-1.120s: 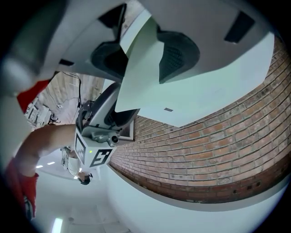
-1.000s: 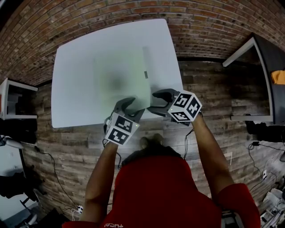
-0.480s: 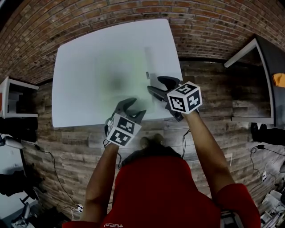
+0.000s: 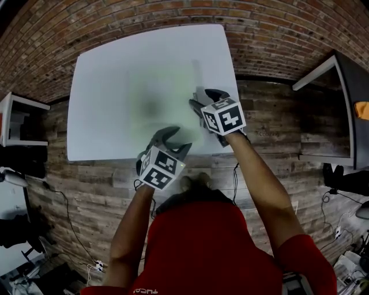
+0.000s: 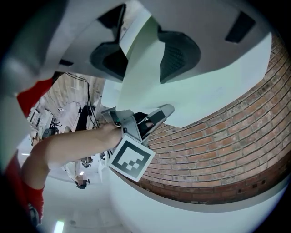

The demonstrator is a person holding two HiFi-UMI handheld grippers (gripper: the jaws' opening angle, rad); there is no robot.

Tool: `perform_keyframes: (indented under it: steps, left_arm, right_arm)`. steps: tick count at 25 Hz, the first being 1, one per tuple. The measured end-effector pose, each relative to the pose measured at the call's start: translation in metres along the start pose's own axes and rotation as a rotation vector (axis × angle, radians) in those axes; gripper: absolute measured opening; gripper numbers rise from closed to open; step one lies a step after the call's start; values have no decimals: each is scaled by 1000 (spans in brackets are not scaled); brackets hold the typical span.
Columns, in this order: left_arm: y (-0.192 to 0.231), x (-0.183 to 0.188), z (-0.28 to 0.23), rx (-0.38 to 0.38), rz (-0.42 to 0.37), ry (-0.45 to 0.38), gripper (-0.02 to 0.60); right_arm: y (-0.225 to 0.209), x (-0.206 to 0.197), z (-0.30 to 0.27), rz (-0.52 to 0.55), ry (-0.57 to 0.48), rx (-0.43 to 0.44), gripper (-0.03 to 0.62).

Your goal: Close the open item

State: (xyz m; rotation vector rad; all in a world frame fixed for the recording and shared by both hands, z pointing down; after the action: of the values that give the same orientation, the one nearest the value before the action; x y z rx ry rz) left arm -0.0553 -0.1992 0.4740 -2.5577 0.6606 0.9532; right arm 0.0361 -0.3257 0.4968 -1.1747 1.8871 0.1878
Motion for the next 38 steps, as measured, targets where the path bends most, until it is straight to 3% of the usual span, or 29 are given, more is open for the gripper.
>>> perform_keyframes:
  steps: [5, 10, 22, 28, 33, 38]
  left_arm:
    - [0, -2, 0, -26, -17, -4, 217]
    - [-9, -3, 2, -115, -47, -21, 270]
    - [2, 0, 17, -100, 53, -143, 268]
    - [16, 2, 34, -17, 83, -204, 237]
    - [30, 9, 53, 85, 117, -310, 139]
    - [37, 15, 65, 131, 110, -352, 123]
  right_arm:
    - [1, 0, -3, 27, 11, -19, 252]
    - [2, -2, -3, 19, 12, -21, 252]
    - [4, -2, -3, 61, -22, -50, 252]
    - [10, 0, -1, 153, -38, -92, 252]
    - [12, 0, 2, 194, -53, -117, 250]
    - [16, 4, 5, 240, -61, -123, 250]
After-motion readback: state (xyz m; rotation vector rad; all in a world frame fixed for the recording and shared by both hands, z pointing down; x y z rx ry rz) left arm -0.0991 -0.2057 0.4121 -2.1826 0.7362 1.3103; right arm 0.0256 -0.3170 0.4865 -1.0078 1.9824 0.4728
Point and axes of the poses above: the fingertips, and each gripper's own axes: z backward along the fingers, y to its left, x out of its top, the point moved 5 cm from there along z, backward along the fingers, and after that the axes turned 6 degrees about -z, right-handed, at the moved point
